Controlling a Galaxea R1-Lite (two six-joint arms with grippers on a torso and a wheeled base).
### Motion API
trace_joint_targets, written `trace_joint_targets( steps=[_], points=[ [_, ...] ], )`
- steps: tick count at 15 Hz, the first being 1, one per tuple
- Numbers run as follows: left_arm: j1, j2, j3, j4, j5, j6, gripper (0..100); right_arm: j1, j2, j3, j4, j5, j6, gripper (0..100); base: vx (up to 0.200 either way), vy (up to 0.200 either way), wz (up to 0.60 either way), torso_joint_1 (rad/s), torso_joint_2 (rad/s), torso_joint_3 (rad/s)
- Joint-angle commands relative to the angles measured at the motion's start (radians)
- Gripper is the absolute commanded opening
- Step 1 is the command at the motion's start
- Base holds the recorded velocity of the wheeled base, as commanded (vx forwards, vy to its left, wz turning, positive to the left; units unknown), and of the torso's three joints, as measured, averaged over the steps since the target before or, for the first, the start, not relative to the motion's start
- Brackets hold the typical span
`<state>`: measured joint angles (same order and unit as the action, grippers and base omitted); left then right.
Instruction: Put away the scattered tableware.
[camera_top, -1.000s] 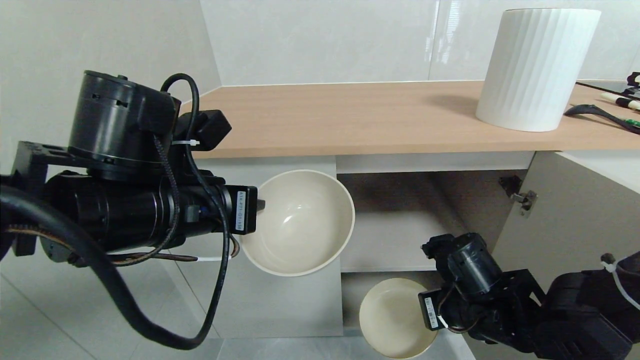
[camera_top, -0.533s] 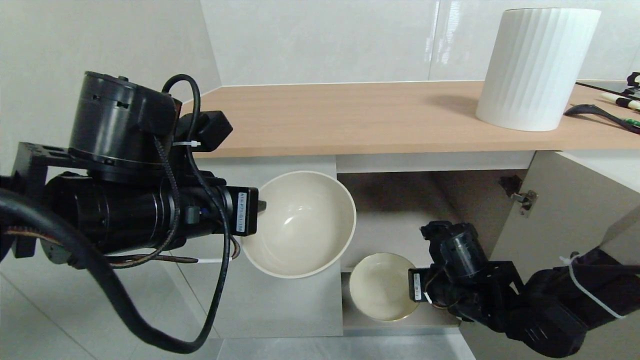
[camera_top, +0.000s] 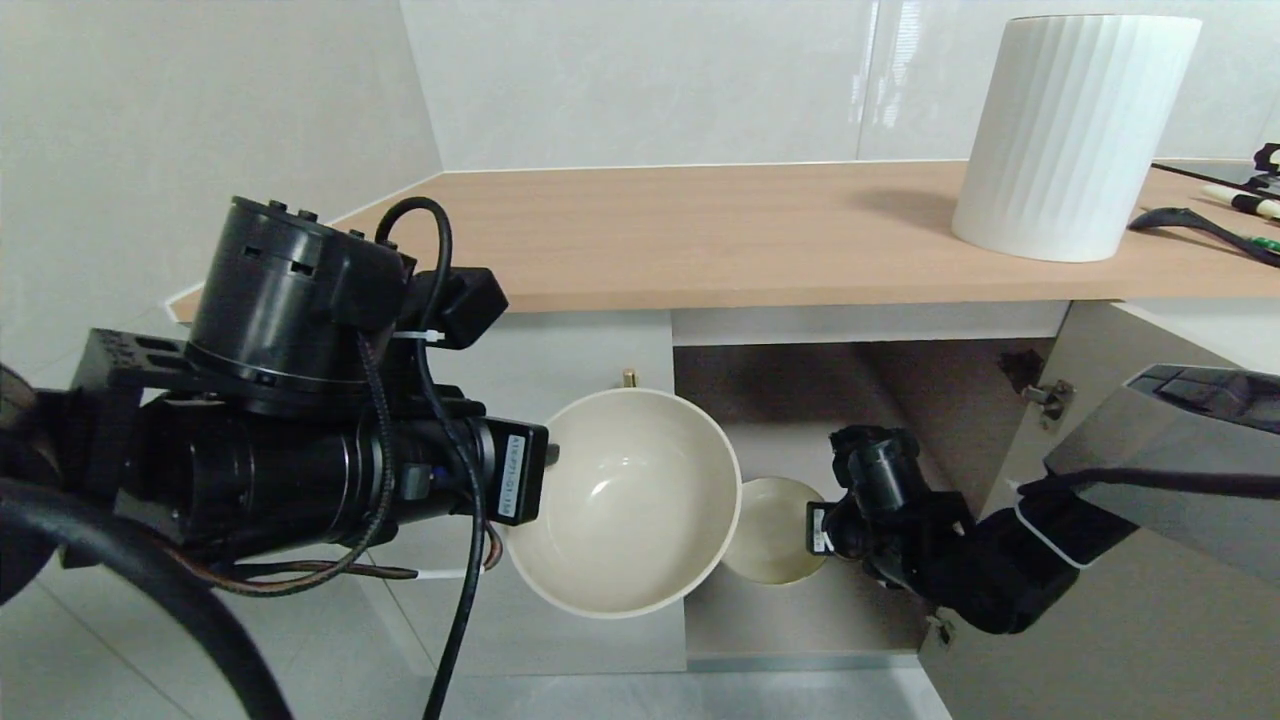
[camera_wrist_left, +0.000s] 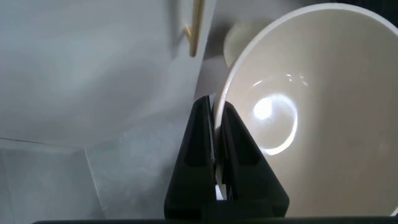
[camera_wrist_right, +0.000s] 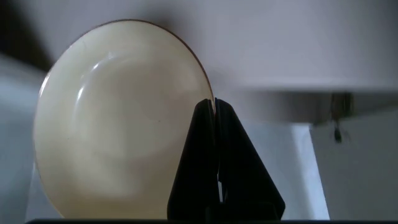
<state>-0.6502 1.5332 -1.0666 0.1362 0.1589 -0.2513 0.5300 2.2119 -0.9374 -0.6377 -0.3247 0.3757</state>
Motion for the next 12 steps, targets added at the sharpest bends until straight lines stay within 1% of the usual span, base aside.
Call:
trace_joint_targets(
  steps=[1, 3, 5, 7, 12],
  points=[
    [-0.003, 0.033, 0.013, 0.000, 0.001, 0.000, 0, -0.041, 0.084, -0.072, 0.001, -0.004, -0.001, 0, 0.000, 0.000, 0.00, 0.000, 0.00, 0.000],
    [-0.014, 0.079, 0.028, -0.001, 0.001, 0.007, 0, -0.091, 0.127, -0.121, 0.001, -0.019, -0.001, 0, 0.000, 0.000, 0.00, 0.000, 0.00, 0.000],
    [-0.014, 0.108, 0.028, -0.007, 0.001, 0.007, 0, -0.110, 0.146, -0.141, 0.001, -0.020, -0.001, 0, 0.000, 0.000, 0.00, 0.000, 0.00, 0.000],
    [-0.014, 0.148, 0.028, -0.024, 0.001, 0.006, 0, -0.148, 0.172, -0.172, 0.001, -0.020, -0.001, 0, 0.000, 0.000, 0.00, 0.000, 0.00, 0.000],
    [-0.014, 0.136, 0.028, -0.036, 0.004, 0.006, 0, -0.159, 0.242, -0.285, 0.009, -0.025, -0.001, 0, 0.000, 0.000, 0.00, 0.000, 0.00, 0.000]
  ],
)
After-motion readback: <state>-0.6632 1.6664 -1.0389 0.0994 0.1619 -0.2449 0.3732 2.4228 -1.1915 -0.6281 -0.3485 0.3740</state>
